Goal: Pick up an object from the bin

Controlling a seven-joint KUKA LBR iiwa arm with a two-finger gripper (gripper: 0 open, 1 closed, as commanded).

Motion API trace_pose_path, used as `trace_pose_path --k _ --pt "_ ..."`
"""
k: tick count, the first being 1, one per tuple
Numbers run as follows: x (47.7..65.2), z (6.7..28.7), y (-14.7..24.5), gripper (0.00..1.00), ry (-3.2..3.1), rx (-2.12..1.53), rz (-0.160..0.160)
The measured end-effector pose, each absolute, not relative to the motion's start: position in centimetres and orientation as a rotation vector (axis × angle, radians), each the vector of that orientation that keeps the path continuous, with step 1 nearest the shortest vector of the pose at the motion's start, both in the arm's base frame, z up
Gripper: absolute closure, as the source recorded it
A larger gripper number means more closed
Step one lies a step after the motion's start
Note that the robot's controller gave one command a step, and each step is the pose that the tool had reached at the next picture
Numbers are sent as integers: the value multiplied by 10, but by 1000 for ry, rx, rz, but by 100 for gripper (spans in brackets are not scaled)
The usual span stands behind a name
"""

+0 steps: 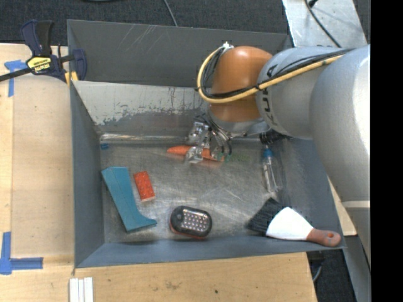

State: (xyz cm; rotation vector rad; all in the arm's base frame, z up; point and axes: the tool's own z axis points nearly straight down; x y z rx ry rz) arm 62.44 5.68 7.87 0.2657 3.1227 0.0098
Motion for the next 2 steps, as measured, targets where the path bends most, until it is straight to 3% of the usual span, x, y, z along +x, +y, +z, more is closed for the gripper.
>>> trace_pose_path --k 1,2 --pt "617 113 48 100 3134 256 2" --pt "622 160 46 100 3122 256 2"
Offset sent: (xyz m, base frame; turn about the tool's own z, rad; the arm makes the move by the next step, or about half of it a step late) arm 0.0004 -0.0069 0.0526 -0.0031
